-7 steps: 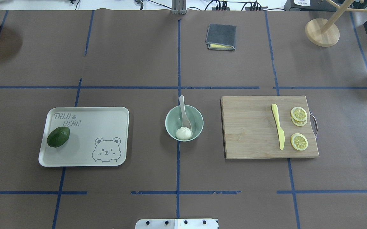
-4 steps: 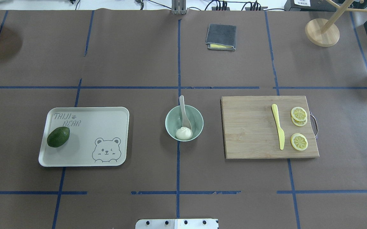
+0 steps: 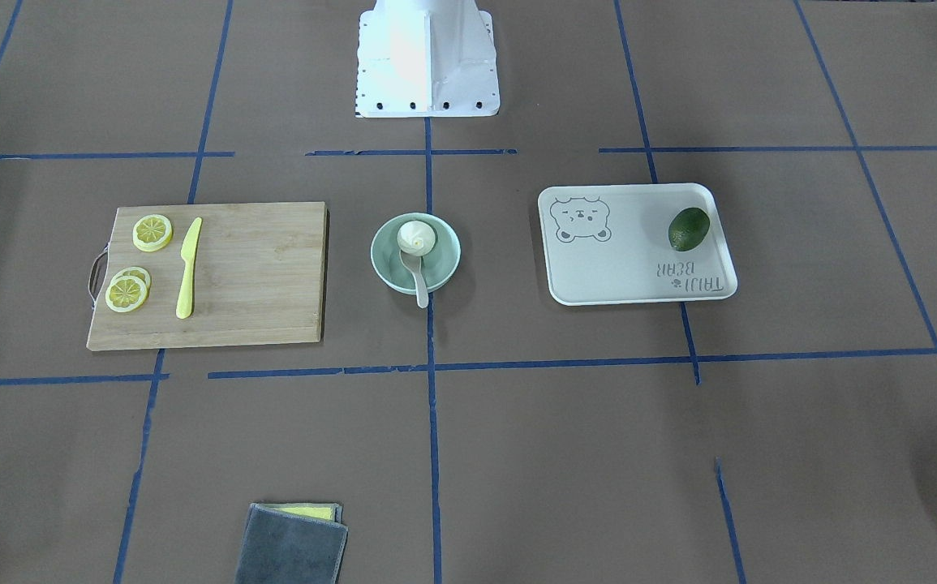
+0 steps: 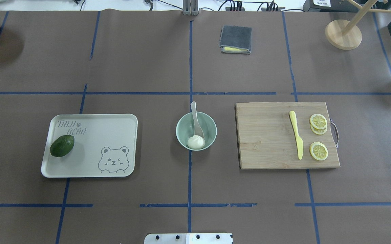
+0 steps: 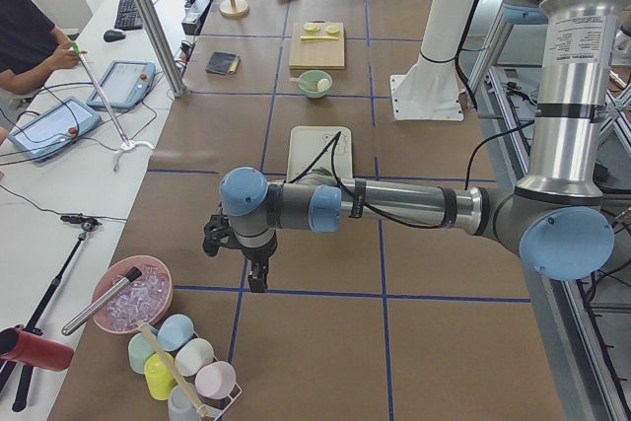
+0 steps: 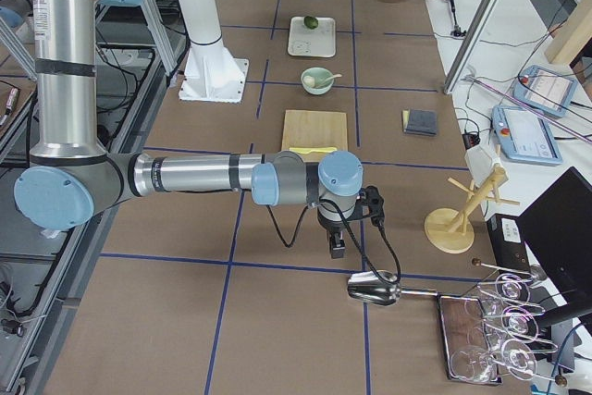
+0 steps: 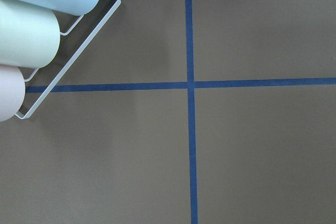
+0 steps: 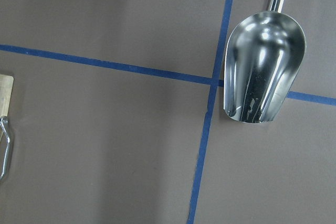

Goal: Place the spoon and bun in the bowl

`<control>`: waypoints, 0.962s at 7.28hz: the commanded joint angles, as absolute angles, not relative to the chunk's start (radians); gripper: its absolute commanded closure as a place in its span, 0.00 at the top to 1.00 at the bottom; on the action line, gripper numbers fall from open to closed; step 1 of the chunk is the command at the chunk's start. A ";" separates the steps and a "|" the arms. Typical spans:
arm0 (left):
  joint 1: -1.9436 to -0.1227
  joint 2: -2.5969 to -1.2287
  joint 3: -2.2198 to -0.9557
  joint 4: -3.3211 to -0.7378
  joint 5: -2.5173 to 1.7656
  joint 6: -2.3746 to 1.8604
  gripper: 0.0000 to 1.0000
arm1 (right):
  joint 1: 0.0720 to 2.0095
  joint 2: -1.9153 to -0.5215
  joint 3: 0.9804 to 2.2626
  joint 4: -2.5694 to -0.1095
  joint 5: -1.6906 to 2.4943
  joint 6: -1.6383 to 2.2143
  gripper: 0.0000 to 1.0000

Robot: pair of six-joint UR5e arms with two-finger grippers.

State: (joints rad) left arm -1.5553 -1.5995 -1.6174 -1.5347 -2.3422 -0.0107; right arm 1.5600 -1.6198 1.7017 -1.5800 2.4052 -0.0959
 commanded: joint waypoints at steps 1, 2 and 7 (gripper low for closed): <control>-1.568 -1.594 -1.617 -1.532 -2.342 -0.011 1.00 | 1.562 -1.620 1.701 -1.580 2.405 -0.094 1.00; -1.568 -1.594 -1.617 -1.531 -2.342 -0.011 1.00 | 1.562 -1.620 1.701 -1.580 2.405 -0.094 1.00; -1.569 -1.592 -1.617 -1.540 -2.342 -0.011 1.00 | 1.572 -1.631 1.701 -1.578 2.405 -0.095 1.00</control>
State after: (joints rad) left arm -1.5683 -1.5923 -1.6168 -1.5380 -2.3424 -0.0107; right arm 1.5707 -1.6294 1.7012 -1.5797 2.4053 -0.0950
